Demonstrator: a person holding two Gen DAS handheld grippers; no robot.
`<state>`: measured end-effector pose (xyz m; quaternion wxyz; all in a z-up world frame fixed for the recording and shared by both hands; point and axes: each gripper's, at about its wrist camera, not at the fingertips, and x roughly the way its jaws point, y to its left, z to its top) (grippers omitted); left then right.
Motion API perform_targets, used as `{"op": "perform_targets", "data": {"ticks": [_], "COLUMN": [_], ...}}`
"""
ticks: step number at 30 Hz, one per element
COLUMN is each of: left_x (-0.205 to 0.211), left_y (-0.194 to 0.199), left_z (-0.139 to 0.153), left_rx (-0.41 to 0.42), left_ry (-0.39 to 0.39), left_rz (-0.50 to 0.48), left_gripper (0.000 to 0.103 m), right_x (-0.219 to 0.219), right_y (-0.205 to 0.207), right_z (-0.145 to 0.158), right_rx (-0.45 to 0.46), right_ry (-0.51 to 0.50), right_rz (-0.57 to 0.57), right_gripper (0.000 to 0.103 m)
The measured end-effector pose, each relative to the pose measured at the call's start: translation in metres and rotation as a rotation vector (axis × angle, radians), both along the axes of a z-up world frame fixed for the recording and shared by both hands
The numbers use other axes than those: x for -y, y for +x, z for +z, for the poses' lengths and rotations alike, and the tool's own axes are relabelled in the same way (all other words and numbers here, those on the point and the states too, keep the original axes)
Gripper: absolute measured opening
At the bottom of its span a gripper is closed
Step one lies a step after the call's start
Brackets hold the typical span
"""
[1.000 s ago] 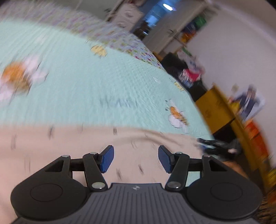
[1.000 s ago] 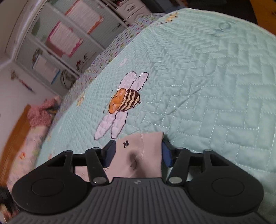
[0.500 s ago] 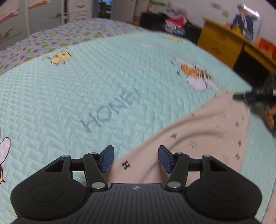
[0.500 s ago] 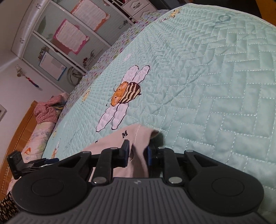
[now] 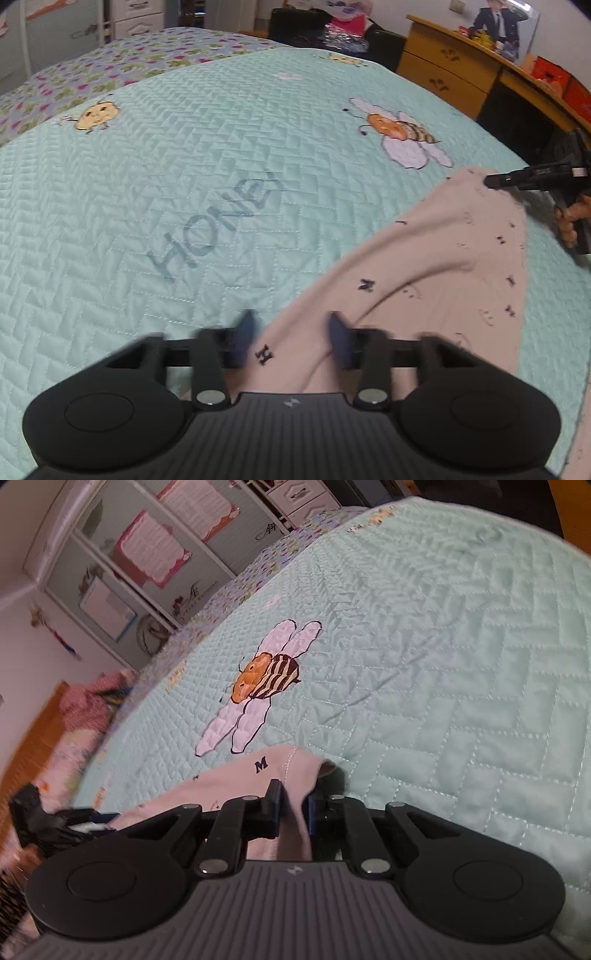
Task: Fold clothes
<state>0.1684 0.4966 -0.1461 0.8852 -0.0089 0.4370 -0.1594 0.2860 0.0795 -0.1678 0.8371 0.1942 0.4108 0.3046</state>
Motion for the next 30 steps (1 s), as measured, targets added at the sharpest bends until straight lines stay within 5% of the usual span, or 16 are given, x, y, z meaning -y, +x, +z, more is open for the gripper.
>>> {"op": "perform_targets", "data": {"ticks": [14,22,25,30], "left_x": [-0.001,-0.006,-0.023,-0.071], "left_y": [0.003,0.013,0.007,-0.024], "left_z": [0.015,-0.004,0.005,0.033], "left_rx": [0.144,0.118,0.125,0.165], "left_ry": [0.019,0.018,-0.077,-0.213], "left_rz": [0.124,0.204,0.284,0.49], "left_gripper": [0.001,0.011,0.032,0.045], "right_x": [-0.04,-0.056,-0.039,0.013], "right_y": [0.017,0.029,0.03,0.024], "right_z": [0.053,0.019,0.015,0.016], "right_rx": [0.251,0.237,0.2,0.08], "right_ry": [-0.258,-0.359,-0.246,0.031], "right_rz": [-0.063,-0.115,-0.181,-0.481], "right_gripper": [0.007,0.014,0.017,0.04]}}
